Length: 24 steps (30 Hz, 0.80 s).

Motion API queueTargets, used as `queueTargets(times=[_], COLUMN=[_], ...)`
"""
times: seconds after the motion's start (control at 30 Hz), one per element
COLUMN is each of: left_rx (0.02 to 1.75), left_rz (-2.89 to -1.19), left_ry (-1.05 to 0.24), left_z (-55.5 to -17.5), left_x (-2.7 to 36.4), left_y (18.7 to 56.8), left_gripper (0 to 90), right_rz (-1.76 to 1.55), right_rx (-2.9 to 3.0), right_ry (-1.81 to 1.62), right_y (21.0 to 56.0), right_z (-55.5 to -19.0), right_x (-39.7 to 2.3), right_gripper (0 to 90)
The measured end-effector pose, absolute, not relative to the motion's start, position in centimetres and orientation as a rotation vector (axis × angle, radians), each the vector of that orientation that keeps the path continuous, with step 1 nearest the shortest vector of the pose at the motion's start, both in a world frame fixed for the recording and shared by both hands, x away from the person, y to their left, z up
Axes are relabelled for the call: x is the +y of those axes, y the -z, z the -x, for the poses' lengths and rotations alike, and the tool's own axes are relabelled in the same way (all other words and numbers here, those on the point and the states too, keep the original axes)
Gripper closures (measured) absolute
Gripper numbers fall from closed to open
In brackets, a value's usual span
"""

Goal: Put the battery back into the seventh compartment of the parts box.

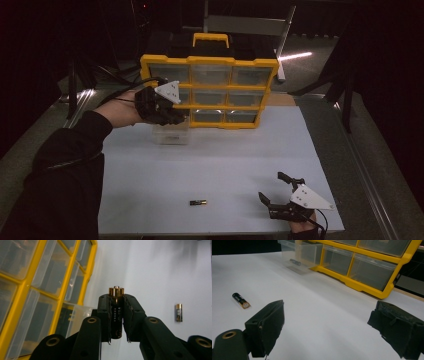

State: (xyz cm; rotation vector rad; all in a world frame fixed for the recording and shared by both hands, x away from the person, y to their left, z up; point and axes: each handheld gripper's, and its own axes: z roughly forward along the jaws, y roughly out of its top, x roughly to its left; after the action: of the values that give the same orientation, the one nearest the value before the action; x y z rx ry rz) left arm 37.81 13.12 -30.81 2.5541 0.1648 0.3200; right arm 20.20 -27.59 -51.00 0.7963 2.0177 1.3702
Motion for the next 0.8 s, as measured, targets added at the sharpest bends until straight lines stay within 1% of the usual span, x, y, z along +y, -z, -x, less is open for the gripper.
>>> queueTargets(times=[0.2, 0.47, 0.8], left_rx=[0.186, 0.249, 0.344], left_rz=[-2.589, -2.563, -2.552], left_ry=[-0.352, -0.354, -0.360], left_z=[-38.6, -40.3, -42.1], left_x=[13.6, 14.9, 16.0], left_y=[31.7, 32.7, 35.2], left_gripper=[75.6, 75.5, 75.5], right_rz=[-0.797, -0.794, -0.799], right_rx=[2.018, 2.020, 2.023], right_ry=[-1.370, -1.371, -1.369], right_y=[51.0, 51.0, 51.1], right_z=[-20.2, -20.2, -20.2], right_x=[-27.6, -27.5, -27.6], right_gripper=[10.4, 10.4, 10.4])
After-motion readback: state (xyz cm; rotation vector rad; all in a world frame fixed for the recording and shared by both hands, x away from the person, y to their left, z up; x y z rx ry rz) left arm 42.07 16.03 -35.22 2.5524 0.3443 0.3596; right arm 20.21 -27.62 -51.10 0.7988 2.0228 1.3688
